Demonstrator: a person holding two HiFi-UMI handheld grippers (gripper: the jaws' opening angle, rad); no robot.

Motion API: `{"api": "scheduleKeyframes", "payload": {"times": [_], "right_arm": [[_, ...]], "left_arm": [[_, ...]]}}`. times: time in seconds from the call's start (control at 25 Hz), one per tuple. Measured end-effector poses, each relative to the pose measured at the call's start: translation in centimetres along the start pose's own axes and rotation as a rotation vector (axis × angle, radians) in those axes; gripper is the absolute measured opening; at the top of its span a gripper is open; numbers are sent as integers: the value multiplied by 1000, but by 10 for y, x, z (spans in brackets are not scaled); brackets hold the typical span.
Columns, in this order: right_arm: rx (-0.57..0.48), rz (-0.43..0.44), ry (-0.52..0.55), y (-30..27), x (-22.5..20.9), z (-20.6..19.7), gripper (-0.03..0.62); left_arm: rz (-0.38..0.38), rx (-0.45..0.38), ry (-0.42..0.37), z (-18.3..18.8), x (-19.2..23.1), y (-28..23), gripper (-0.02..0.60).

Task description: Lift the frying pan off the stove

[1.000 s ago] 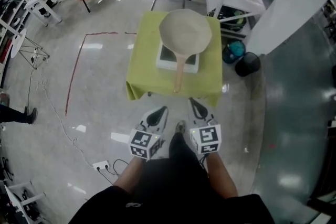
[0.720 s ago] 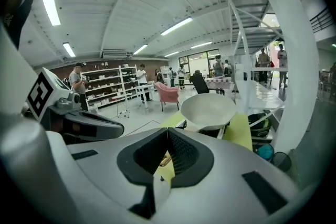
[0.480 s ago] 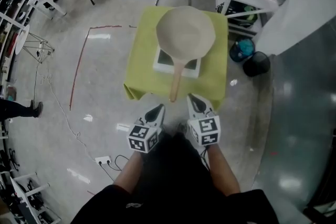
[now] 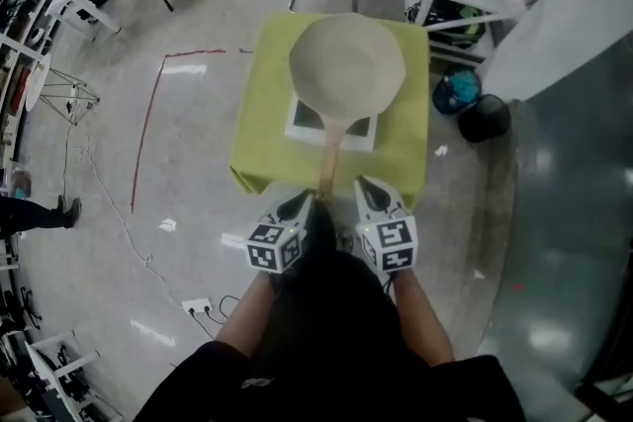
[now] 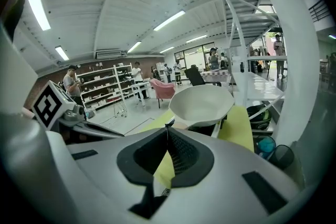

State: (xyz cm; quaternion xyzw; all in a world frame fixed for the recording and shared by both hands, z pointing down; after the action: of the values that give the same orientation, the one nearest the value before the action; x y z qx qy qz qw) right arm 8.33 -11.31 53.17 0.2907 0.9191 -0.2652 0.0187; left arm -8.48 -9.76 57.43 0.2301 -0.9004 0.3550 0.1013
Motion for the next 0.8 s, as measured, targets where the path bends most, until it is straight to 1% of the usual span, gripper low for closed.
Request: {"api": "scheduleKeyframes", "payload": {"times": [0.08,0.16,0.24,0.28,0.32,0.36,0.48,0.64,0.8], "right_arm": [[17,-8,-7,3,-5,1,15],[34,-14,-16,4,-10,1,15],[49,-21,-20,3,-14,0,15],[56,-27,-24,3,-16,-1,15],[62,-31,-31,4,-17,-3,15],[69,-34,-42,4,-18,-5,15],[86,-35,-77,5,-21,-10,15],[94,-49,-91,7,-28,-12,15],[98,-68,-123,7,-38,-18,15]], "left_arm": [[-29,25,59,0,5,-15,46],[-41,51,129,-2,13,-30,46],[-56,72,174,-2,19,-41,53],[-75,83,196,-2,21,-45,88],[-100,94,224,-3,21,-49,168],[-125,105,257,-4,22,-52,214],[-168,132,344,-9,27,-62,247],[-188,176,381,-15,31,-80,276],[-214,211,389,-18,27,-91,283]]}}
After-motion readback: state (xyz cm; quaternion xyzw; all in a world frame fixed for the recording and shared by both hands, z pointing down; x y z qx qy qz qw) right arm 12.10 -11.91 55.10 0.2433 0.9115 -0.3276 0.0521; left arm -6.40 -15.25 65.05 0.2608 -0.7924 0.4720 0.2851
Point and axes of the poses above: the fingertips, and each gripper's own axes: y backward along the fingers, x to its left, z out of its top, the point moved 6 cm from there along y, backward along the fingers, and after that the axes turned 5 degrees about z, right-handed, at the moved point
